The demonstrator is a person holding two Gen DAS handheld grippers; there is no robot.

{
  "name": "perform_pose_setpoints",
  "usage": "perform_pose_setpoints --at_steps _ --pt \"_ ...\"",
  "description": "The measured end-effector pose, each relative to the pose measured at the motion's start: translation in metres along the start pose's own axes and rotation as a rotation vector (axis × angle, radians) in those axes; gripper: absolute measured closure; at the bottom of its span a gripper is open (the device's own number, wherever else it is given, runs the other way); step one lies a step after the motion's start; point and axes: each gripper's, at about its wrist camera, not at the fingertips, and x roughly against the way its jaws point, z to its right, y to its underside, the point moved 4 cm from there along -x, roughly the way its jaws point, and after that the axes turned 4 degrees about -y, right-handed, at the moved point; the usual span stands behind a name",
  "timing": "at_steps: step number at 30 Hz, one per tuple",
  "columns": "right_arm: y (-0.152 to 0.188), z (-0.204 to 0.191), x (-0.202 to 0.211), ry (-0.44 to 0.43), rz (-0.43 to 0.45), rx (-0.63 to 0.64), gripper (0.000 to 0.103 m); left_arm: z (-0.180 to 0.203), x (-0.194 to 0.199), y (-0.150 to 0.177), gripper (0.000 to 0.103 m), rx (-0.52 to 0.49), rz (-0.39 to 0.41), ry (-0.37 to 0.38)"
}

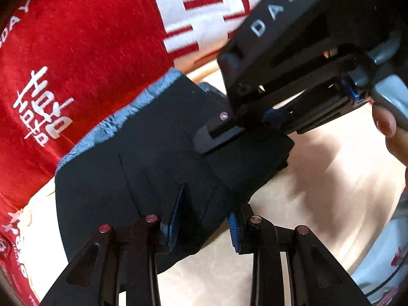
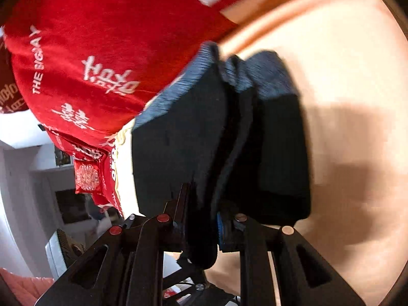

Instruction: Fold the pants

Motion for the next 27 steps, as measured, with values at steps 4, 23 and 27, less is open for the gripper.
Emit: perform_pose_setpoints --at_steps 4,23,27 --pt "0.004 0.015 -0.007 -0.009 0.009 -0.03 0.083 0.002 -0.003 0.005 0.057 -0.027 -0.023 0.006" --pt "0.017 -0.015 -0.009 0.397 0.092 0.142 0.069 -0.105 0.022 0.062 0.027 0.313 -0.234 -0.024" --pt "0.021 -0.016 -0.014 0.553 0.109 0.208 0.061 -0.119 0.023 0.071 0.027 0.361 -0.252 -0.017"
